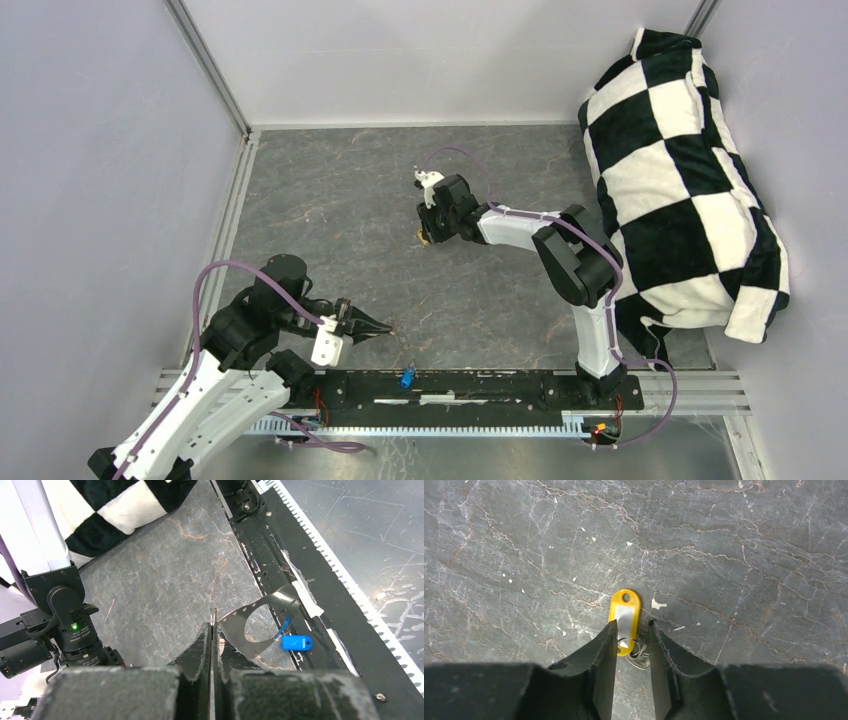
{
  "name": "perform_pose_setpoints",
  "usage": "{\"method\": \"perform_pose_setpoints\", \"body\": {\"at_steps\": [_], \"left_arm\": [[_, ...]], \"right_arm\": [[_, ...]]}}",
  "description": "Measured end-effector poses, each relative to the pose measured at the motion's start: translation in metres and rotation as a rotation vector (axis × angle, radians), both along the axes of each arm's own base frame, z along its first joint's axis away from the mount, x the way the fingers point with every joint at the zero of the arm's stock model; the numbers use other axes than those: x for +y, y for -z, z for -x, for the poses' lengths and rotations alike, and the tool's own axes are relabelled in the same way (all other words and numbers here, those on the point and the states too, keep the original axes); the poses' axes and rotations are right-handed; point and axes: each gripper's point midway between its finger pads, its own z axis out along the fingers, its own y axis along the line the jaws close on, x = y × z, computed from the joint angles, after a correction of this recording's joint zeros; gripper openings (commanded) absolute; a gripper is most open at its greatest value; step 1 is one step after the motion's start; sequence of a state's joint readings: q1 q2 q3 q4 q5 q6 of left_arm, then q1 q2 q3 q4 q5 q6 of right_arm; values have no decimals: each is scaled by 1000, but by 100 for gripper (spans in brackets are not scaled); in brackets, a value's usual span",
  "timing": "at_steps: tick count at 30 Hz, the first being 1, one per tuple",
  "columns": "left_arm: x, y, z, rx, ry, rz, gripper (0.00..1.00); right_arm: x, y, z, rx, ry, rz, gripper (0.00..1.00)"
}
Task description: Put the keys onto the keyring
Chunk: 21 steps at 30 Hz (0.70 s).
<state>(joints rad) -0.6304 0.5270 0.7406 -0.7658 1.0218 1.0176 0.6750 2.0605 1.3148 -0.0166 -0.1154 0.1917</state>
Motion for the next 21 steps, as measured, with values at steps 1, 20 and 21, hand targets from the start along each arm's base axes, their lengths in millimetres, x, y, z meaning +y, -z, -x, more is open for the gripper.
{"method": "perform_pose_setpoints", "body": {"at_steps": [1, 20, 21], "left_arm": [[0, 0, 0, 0, 0, 1, 2], [-1, -3, -1, -6, -3, 10, 2], [-1, -3, -1, -6, -3, 10, 2]], "right_arm": [[0, 0, 0, -4, -6, 5, 33], [-20, -9, 28, -52, -84, 13, 56], [-20, -12, 29, -61, -91, 8, 57]]}}
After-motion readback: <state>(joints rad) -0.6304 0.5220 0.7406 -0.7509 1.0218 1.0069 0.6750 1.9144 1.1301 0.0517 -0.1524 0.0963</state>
